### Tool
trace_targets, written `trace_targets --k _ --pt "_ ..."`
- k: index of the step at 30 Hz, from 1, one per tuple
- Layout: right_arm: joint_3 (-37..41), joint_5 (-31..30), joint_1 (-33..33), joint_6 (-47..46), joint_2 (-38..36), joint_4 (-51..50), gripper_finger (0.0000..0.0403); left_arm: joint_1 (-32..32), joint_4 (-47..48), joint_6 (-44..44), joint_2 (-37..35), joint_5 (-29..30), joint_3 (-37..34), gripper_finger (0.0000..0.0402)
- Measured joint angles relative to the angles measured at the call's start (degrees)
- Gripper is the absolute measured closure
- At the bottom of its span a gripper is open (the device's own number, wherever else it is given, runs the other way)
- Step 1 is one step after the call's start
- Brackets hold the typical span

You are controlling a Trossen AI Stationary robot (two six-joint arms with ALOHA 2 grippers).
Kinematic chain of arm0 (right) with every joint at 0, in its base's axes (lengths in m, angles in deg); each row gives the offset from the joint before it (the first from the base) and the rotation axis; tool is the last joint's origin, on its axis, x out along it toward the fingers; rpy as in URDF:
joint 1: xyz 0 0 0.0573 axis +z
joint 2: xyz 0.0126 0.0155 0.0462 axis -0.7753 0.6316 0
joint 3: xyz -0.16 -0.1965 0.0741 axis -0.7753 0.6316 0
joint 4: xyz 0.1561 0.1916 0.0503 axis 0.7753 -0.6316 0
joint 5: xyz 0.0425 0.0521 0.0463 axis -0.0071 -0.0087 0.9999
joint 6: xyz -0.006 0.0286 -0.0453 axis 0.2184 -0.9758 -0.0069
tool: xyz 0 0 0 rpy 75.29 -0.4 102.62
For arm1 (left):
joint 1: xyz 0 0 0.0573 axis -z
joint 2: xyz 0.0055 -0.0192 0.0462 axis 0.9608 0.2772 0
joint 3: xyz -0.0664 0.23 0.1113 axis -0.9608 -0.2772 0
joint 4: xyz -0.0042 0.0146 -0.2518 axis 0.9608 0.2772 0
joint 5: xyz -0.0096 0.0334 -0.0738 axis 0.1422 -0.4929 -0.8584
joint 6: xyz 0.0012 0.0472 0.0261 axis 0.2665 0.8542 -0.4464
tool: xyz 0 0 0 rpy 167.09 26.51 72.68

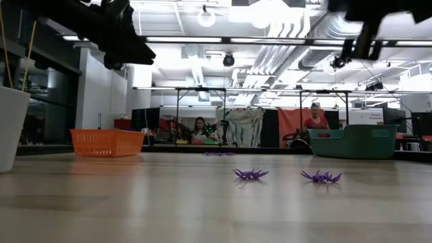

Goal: Sort Halloween decoration
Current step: Put the violet spider toy into the yellow bin

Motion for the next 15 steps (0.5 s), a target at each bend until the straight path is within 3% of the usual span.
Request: trace_targets --k 4,10,15 --pt "-3.51 2.86 10.59 -0.74 1.99 -0.38 0.0403 0.0 0.09 0.01 0.44 0.01 0.0 0.0295" --pt "-7.24 9.4 23.77 -15.19 10.32 -7.27 0.0403 0.0 0.13 0.02 0.44 0.2 0.0 0.0295" --pt "-7.37 8.23 30.51 -27.77 19.36 -7.8 0.0403 0.0 0.15 0.01 0.44 0.2 0.0 0.0295"
